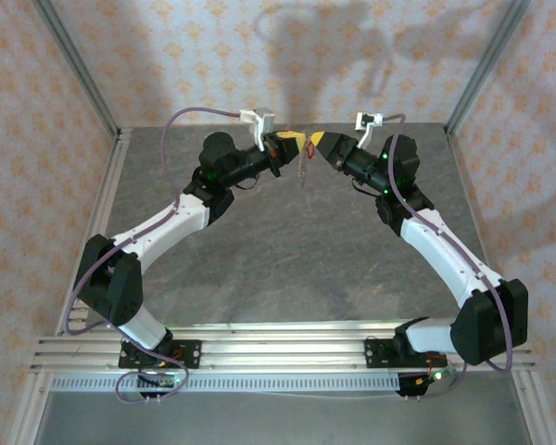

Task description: Put the keys on the keyring

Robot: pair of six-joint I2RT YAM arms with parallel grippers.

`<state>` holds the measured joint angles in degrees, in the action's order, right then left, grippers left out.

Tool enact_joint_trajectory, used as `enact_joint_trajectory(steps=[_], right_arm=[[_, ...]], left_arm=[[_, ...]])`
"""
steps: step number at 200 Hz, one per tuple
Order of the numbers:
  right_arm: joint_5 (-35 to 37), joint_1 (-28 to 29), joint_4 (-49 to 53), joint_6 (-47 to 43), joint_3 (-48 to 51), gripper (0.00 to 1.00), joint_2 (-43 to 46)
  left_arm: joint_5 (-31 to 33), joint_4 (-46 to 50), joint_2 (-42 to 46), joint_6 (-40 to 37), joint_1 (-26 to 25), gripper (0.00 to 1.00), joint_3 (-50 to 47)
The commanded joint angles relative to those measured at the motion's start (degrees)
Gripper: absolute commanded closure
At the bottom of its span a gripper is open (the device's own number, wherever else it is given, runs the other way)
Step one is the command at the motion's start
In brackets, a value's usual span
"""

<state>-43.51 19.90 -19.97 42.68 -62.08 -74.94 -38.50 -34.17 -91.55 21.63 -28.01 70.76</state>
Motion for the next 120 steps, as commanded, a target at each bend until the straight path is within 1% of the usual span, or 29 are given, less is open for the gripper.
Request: enact_joint_trajectory(steps=[1, 24, 82, 120], right_arm=[[0.41, 0.38, 0.98, -2.09, -0.42, 0.89, 0.89], [1.26, 0.31, 1.81, -2.75, 0.1, 1.0, 0.93], [0.42, -0.45, 1.15, -2.56, 1.33, 1.0, 0.59], [-5.95, -0.54, -2.8, -0.44, 0.69, 1.0, -1.59]], left_arm=[[-0.17, -3.73, 0.6, 0.7, 0.42, 1.0, 2.01], [0.0, -3.97, 0.78, 0.7, 0.42, 1.0, 2.01], [0.36, -6.12, 1.07, 2.06, 0.68, 1.0, 1.31], [0.44, -7.26, 0.77, 2.97, 0.69, 1.0, 1.59]])
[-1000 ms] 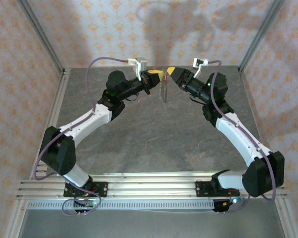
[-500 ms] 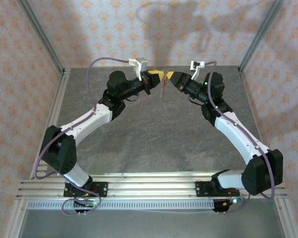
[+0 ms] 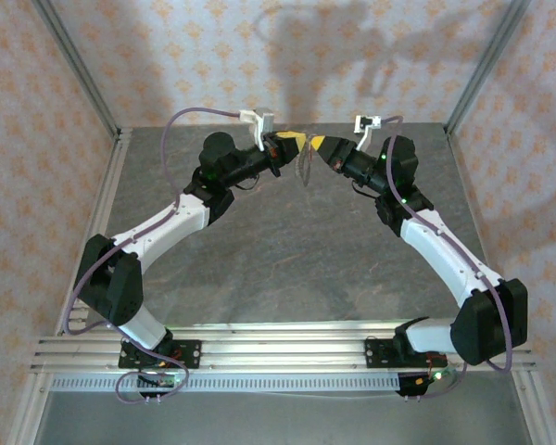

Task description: Put the keys on the keyring

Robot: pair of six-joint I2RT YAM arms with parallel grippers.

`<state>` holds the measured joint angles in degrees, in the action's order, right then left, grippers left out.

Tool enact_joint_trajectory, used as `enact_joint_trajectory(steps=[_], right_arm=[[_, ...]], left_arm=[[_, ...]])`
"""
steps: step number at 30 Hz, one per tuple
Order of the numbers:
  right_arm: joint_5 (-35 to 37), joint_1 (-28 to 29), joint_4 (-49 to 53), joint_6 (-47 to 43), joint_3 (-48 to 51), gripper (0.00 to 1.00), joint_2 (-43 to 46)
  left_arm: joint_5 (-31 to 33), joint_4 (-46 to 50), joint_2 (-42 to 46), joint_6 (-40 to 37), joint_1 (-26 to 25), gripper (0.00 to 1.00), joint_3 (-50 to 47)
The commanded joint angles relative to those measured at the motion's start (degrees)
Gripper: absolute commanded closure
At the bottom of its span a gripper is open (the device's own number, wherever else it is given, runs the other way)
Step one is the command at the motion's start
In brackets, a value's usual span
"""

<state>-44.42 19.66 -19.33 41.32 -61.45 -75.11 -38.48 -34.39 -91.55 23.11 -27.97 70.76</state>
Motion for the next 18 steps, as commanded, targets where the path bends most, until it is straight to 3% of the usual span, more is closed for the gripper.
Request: enact_joint_trajectory(steps=[1, 7, 18], right_arm=[[-5.13, -0.31, -3.52, 0.98, 0.04, 1.0, -1.47], [-8.89, -0.15, -4.67, 1.5, -0.03, 1.0, -2.23], [-7.61, -0.48, -2.04, -0.27, 2.08, 1.0, -1.01]], left_arm=[[0.42, -7.11, 0.72, 1.53, 0.64, 1.0, 1.62], [0.77, -8.04, 0.1, 2.37, 0.63, 1.0, 1.93], [1.3, -8.91, 0.02, 3.4, 0.72, 1.0, 1.93]])
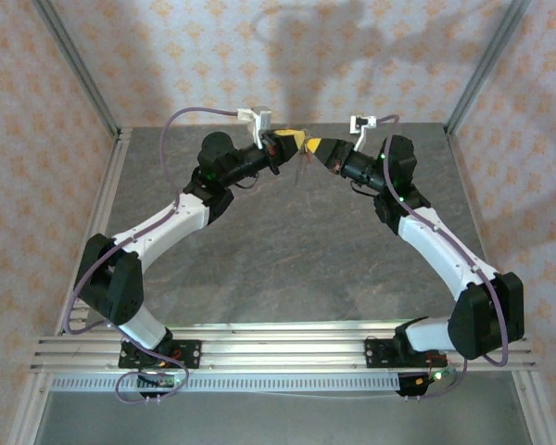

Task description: Put the keys on the keyring

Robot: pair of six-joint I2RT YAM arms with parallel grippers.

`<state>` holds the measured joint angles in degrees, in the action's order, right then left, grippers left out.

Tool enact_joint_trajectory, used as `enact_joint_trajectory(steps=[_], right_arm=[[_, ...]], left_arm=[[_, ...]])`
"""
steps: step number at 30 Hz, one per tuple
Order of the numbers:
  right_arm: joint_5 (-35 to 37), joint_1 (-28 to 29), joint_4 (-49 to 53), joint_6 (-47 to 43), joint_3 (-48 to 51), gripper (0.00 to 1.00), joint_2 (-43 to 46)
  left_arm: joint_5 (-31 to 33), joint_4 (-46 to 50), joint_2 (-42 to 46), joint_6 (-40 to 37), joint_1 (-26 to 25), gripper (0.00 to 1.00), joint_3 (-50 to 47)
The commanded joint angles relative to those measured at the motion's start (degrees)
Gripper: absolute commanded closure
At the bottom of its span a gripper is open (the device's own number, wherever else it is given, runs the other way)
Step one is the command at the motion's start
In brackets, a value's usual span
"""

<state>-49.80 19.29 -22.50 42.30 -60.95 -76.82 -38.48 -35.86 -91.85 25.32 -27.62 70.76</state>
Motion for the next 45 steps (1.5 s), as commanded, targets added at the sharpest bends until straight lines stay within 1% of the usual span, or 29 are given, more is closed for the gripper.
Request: enact_joint_trajectory(steps=[1, 3, 5, 7, 10, 15, 24, 25, 30, 36, 39, 45], right_arm=[[-2.08, -0.15, 1.27, -1.2, 1.82, 1.0, 0.85], [-1.88, -0.6, 1.63, -1.25, 2.19, 0.98, 1.05], [-1.72, -1.43, 1.98, -1.21, 2.79, 0.8, 1.98], [-1.61, -2.81, 2.81, -1.43, 3.43, 0.68, 3.33], [-1.61, -4.73, 3.6, -1.43, 4.27, 0.63, 5.3], [-0.92, -5.68, 3.66, -0.98, 3.87, 0.61, 7.2], [-0.99, -5.67, -5.02, 2.5, -0.48, 0.51, 4.36], [-1.2, -5.69, -6.04, 2.84, -1.1, 0.5, 3.78], [-2.0, -5.73, -12.01, 4.48, -3.28, 0.46, 0.91], [-2.05, -5.71, -19.2, 8.29, -4.35, 0.46, -2.55], [-2.01, -5.59, -22.31, 10.1, -4.51, 0.47, -4.16], [-1.97, -4.1, -23.9, 10.78, -5.58, 0.51, -6.97]], left_arm=[[1.39, -7.55, 0.26, 1.37, 0.36, 1.0, 1.93], [1.61, -7.82, 0.19, 1.79, 0.37, 1.0, 2.01], [1.82, -7.83, 0.1, 1.92, 0.39, 1.0, 2.03], [1.92, -7.91, 0.15, 2.04, 0.46, 1.0, 2.02], [1.83, -8.21, 0.02, 2.36, 0.46, 1.0, 2.08], [1.18, -8.26, -0.29, 2.79, 0.55, 1.0, 2.34], [-0.45, -9.31, -1.66, 4.93, 0.65, 1.0, 3.57], [-0.53, -9.53, -1.85, 6.9, 0.71, 1.0, 3.77], [-0.99, -12.21, -3.66, 11.24, 0.9, 1.0, 4.64], [-0.59, -16.05, -6.03, 17.33, 0.92, 1.0, 5.68], [-0.21, -16.06, -6.76, 19.06, 0.92, 1.0, 6.36], [1.01, -16.22, -7.53, 21.3, 0.72, 1.0, 6.67]])
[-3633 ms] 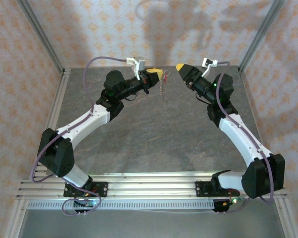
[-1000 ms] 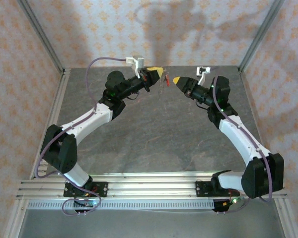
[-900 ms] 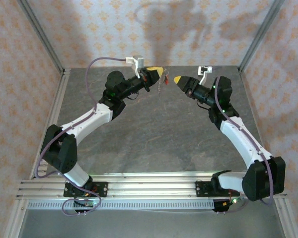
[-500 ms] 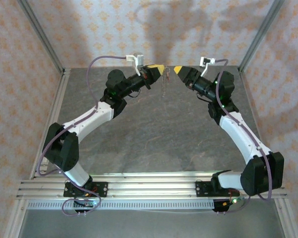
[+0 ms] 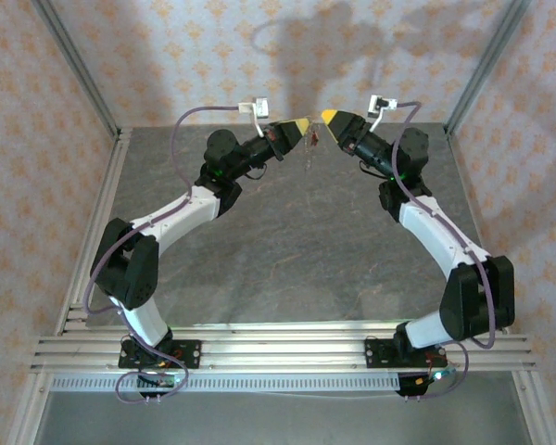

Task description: Put the keys on the keyring

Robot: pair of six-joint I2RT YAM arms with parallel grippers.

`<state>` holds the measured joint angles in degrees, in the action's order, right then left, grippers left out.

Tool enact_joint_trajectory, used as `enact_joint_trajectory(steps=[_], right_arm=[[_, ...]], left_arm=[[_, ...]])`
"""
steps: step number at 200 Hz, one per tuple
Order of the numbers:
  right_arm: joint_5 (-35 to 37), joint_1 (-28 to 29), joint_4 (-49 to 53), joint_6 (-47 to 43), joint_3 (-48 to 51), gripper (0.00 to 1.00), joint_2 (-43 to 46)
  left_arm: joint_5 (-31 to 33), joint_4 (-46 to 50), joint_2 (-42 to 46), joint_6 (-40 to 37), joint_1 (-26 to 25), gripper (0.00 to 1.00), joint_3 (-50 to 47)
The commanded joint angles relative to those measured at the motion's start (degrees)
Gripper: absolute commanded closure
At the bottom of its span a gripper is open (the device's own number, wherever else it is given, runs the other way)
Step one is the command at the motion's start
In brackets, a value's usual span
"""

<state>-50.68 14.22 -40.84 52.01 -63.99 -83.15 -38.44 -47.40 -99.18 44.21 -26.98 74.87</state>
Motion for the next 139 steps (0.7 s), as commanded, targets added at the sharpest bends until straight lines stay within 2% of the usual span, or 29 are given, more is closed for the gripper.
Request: enact_joint_trajectory(steps=[1, 33, 103, 139], right_arm=[[-1.1, 1.37, -5.66, 0.99, -2.58, 0.52, -0.9], [-1.09, 2.5, -5.73, 0.65, -2.38, 0.57, -1.7], [-0.21, 2.59, -5.71, 0.64, -1.38, 0.78, -2.16], [0.14, 2.67, -5.44, 0.83, -1.58, 0.79, -2.87]], left_arm=[[1.14, -4.72, -0.23, 2.5, 0.0, 1.0, 2.56], [1.87, -4.55, -0.32, 2.73, -0.26, 1.0, 2.56], [2.22, -4.11, -0.4, 2.55, -0.7, 1.0, 2.91], [2.05, -4.04, -0.32, 2.38, -0.86, 1.0, 2.82]])
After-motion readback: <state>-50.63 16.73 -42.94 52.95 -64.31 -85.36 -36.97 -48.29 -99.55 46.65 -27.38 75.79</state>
